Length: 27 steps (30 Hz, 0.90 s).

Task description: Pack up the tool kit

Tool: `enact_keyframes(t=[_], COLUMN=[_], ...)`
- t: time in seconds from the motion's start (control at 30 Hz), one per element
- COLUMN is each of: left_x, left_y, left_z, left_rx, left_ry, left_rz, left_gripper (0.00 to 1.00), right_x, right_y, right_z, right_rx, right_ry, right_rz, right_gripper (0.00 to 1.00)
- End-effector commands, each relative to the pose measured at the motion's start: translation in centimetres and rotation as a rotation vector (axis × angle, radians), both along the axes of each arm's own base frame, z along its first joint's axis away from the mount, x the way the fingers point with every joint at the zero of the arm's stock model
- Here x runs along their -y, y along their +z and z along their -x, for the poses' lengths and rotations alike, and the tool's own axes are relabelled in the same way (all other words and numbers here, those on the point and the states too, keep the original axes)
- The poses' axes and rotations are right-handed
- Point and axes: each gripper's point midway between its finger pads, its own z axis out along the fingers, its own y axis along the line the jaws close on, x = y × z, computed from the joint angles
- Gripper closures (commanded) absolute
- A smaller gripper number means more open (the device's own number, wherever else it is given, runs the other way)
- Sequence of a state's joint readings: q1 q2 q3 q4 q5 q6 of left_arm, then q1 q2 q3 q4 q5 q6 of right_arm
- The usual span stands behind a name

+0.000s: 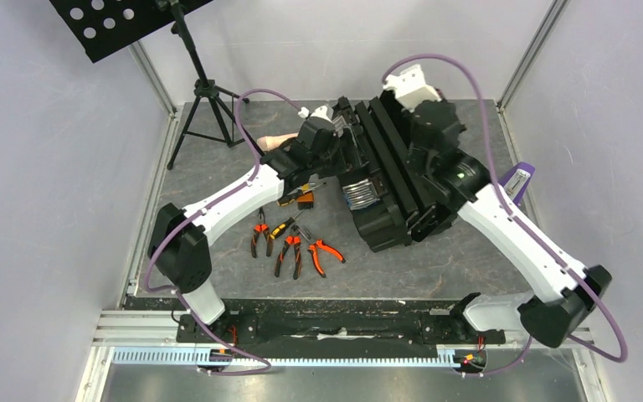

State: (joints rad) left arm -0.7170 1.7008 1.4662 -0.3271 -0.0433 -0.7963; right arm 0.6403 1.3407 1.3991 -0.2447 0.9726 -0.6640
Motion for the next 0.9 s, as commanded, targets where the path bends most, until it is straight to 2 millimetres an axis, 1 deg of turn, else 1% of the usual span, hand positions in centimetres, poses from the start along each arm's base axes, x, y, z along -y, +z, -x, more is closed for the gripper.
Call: enact_keyframes(t=[0.0,0.1,0.2,0.27,0.3,0.37,0.43,0.5,0.57,0.7,0.77,0.87], left_x=[-1.0,-1.6,-1.8,-1.8,-1.7,-1.6,-1.8,-2.1,-2.4,-2.6,-2.6,-2.5], left_y=[-0.8,-2.4,-3.6,-3.9,-3.9,-3.3,-2.1,-0.7,0.6,2.4,2.9,3.1], left_z=[0.6,0.9,1.2,1.1,1.2,1.1,1.0,0.9,0.8,0.8,0.8,0.8], left_rx=[-0.012,-0.040,-0.058,-0.066,-0.067,-0.057,-0.033,-0.002,0.027,0.063,0.074,0.075], left_ry=[0.038,0.047,0.049,0.045,0.042,0.036,0.039,0.042,0.042,0.039,0.035,0.023], left_rz=[0.023,0.012,0.000,-0.004,-0.001,0.006,0.013,0.010,0.007,0.013,0.016,0.008], left_gripper=[0.11,0.13,0.14,0.14,0.14,0.14,0.14,0.14,0.14,0.14,0.14,0.14], right_x=[2.4,2.5,2.2,1.7,1.5,0.9,0.7,0.8,1.0,0.3,0.1,-0.2], right_y=[4.6,4.0,2.6,0.9,-0.1,-2.3,-5.0,-7.4,-9.2,-11.4,-12.3,-13.6], right_z=[1.9,1.9,1.5,0.7,0.3,-0.6,-1.4,-1.9,-2.4,-3.4,-4.0,-4.5], right_rx=[0.135,0.131,0.100,0.039,0.005,-0.075,-0.161,-0.233,-0.275,-0.331,-0.353,-0.388], right_ry=[-0.105,-0.105,-0.087,-0.056,-0.037,0.000,0.022,0.030,0.029,0.073,0.081,0.083], right_rz=[-0.055,-0.060,-0.058,-0.040,-0.035,-0.042,-0.055,-0.053,-0.057,-0.083,-0.080,-0.071], right_gripper=[1.00,1.00,1.00,0.89,0.81,0.65,0.55,0.49,0.45,0.38,0.37,0.35])
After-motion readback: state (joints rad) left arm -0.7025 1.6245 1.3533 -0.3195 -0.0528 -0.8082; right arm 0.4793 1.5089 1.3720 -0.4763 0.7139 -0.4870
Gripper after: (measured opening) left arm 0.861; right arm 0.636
